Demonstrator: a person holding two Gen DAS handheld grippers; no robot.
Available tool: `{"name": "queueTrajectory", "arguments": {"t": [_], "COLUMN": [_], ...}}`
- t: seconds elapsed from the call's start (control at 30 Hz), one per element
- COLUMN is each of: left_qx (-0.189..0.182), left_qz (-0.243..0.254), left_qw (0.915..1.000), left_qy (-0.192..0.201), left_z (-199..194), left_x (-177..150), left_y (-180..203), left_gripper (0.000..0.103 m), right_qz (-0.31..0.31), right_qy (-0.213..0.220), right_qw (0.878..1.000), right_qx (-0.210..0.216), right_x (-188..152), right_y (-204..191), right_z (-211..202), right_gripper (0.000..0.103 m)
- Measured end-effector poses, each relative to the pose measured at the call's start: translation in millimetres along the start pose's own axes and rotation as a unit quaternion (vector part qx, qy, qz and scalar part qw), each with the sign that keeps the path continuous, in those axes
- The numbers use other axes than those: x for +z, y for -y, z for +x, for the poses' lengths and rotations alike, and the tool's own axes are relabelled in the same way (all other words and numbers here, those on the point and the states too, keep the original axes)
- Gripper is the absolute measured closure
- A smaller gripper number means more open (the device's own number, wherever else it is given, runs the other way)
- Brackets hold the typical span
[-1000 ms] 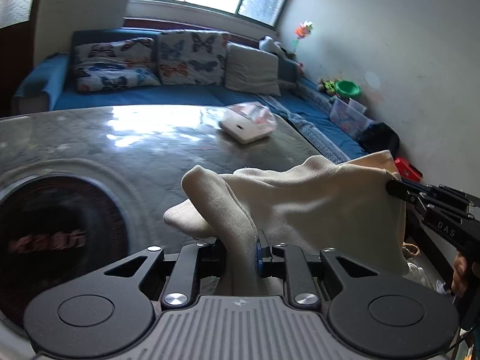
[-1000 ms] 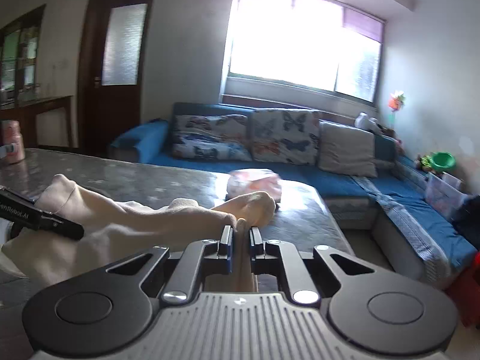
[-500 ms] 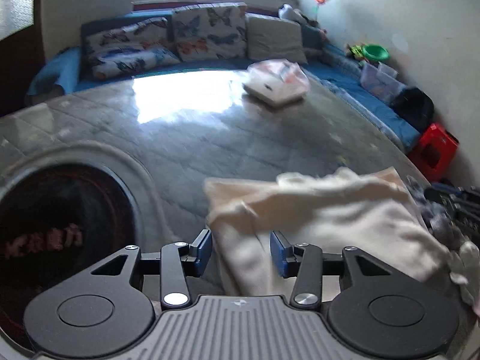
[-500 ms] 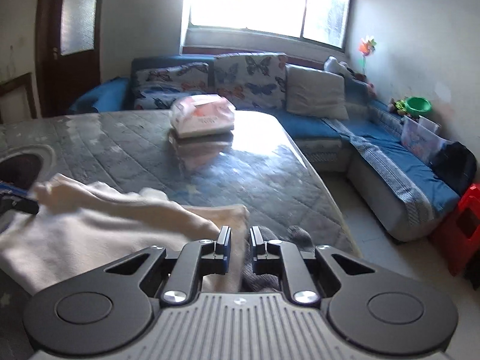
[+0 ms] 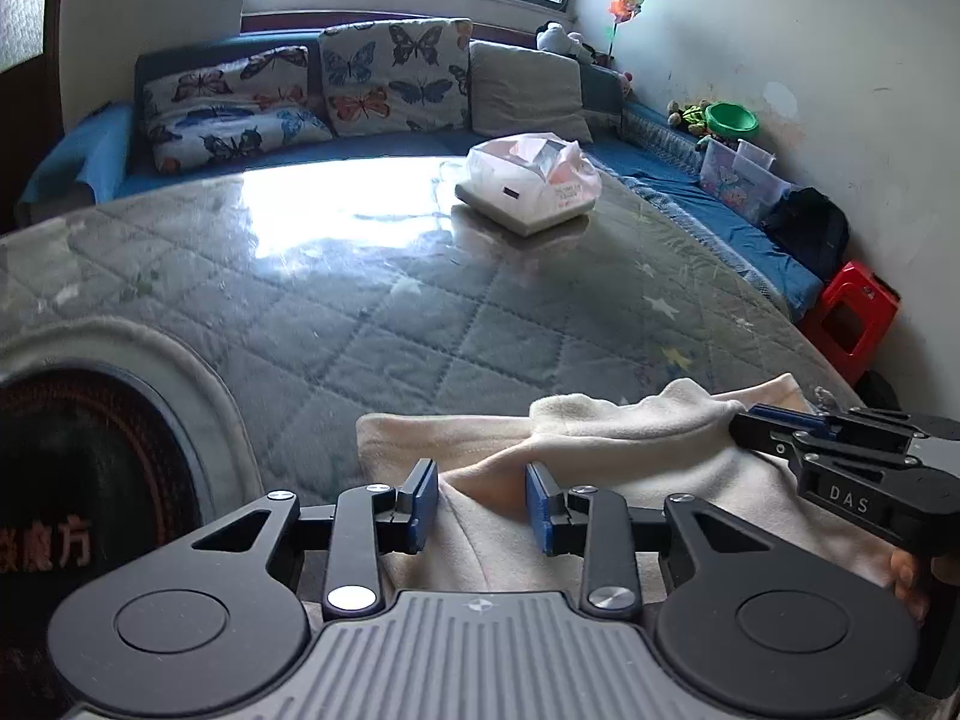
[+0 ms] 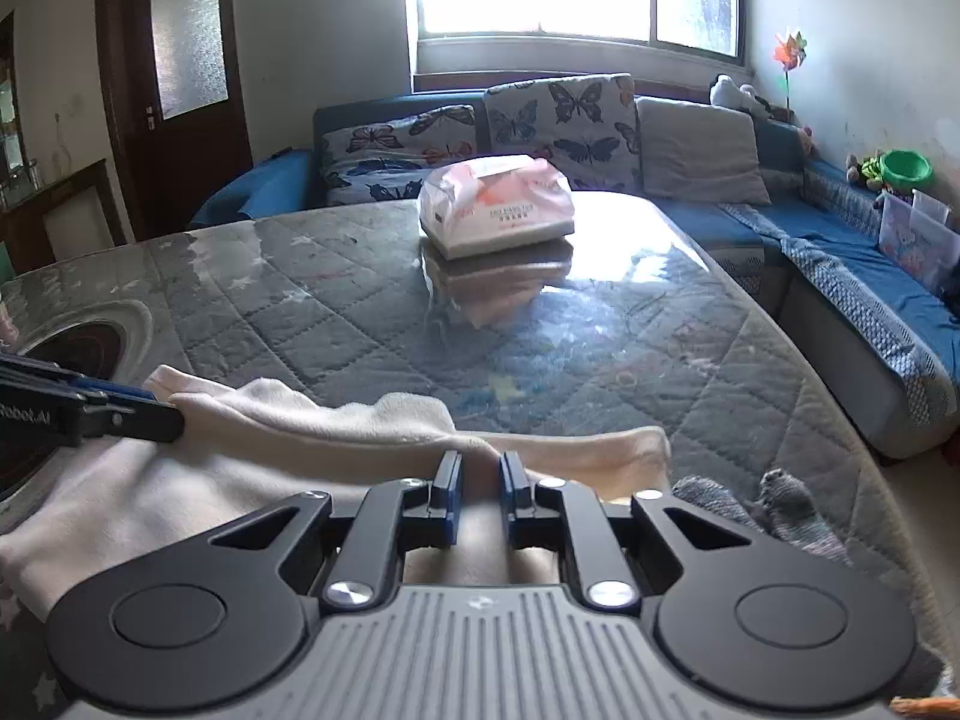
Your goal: Fold clothes
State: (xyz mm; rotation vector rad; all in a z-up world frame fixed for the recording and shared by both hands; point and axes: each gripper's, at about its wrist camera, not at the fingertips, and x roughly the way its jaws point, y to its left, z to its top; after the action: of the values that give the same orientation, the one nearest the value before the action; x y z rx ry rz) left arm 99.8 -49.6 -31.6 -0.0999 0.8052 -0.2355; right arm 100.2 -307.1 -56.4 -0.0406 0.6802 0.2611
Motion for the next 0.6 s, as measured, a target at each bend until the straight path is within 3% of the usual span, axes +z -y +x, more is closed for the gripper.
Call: {"name": "queueTrajectory", "arguments": {"t": [0.13, 0.27, 0.33, 0.43, 0.6], "left_qx": [-0.005, -0.014, -0.017, -0.013, -0.007], "left_qz": [0.006, 0.035, 0.059, 0.090, 0.114], "left_qw": [0.9999, 0.9991, 0.9979, 0.9953, 0.9927], "left_qy": [0.013, 0.018, 0.022, 0.034, 0.040], "left_z": [-10.9, -24.5, -32.5, -46.5, -62.7], "left_x": [0.2, -9.1, -17.1, -31.5, -57.8], "left_y": [4.3, 21.2, 32.1, 45.9, 56.0], "left_gripper": [0.068, 0.063, 0.060, 0.059, 0.058], "right_qz": [0.002, -0.006, -0.010, -0.017, -0.010], "right_qy": [0.013, 0.019, 0.021, 0.024, 0.024], "right_qw": [1.000, 1.000, 1.000, 1.000, 1.000], "right_qx": [0.005, 0.007, 0.008, 0.009, 0.011], "right_x": [-1.4, -13.7, -20.7, -31.3, -49.5], "right_y": [-1.6, -7.4, -10.5, -15.2, -18.4], "right_z": [-15.6, -40.3, -52.4, -70.7, -90.5], "right_gripper": [0.084, 0.062, 0.062, 0.052, 0.052]}}
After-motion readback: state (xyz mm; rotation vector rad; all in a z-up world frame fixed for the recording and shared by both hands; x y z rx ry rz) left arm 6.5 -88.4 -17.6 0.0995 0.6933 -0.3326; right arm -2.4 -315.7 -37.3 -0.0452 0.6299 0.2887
